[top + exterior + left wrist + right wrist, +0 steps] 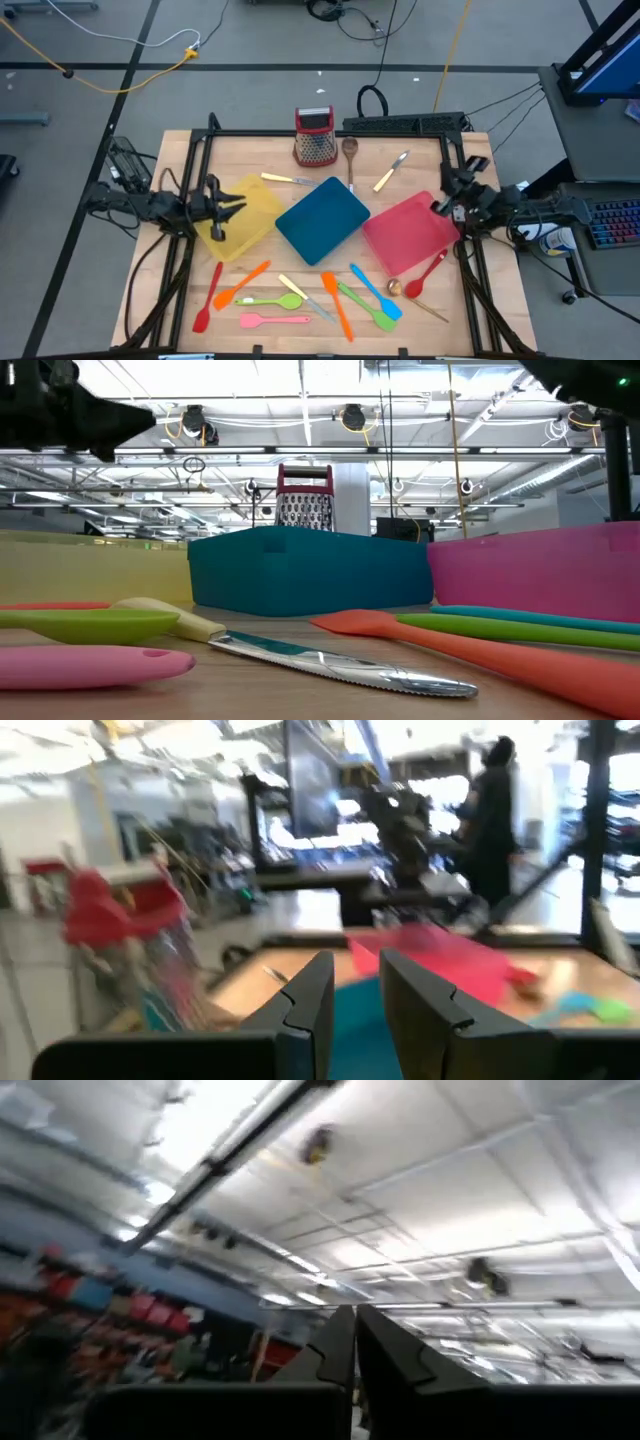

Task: Pick & Place Kitchen Items
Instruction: Put the yellow table knife into the red bin

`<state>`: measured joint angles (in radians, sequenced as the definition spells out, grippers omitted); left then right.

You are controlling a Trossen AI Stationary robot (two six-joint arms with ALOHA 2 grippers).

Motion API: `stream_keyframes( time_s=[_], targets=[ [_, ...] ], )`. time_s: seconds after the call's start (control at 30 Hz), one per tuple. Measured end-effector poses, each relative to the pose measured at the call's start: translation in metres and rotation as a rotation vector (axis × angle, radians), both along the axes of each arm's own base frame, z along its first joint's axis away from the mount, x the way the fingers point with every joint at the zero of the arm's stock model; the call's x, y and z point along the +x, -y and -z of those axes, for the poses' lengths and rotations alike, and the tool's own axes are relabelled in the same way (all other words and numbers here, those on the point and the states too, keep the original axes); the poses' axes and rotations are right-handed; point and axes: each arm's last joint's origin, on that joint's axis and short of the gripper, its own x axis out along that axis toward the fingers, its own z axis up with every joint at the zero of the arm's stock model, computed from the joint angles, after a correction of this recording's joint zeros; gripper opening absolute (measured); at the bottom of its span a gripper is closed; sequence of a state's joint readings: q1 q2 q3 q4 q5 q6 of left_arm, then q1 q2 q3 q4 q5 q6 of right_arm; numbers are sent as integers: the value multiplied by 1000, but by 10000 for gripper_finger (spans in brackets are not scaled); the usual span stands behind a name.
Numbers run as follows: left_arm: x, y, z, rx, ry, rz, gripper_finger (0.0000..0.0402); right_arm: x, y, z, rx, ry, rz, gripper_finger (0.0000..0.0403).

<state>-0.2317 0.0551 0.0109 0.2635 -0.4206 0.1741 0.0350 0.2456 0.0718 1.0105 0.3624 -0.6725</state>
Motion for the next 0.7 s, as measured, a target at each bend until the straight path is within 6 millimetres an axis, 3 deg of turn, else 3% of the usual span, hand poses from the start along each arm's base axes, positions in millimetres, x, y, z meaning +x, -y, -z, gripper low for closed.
stream_keyframes(
  time_s=[0.1,0.4,0.57,0.7],
  targets=[
    [0,-3,-11,57,9,-26,88,15,3,6,8,-102,0,10],
    [17,-9,-35,114,-117,-124,88,61,19,-18,90,-223,60,41],
    [26,-16,-53,139,-162,-263,88,93,33,-19,92,-427,143,66],
    [33,-19,-64,121,-176,-275,88,114,47,-15,162,-609,245,86]
  ],
)
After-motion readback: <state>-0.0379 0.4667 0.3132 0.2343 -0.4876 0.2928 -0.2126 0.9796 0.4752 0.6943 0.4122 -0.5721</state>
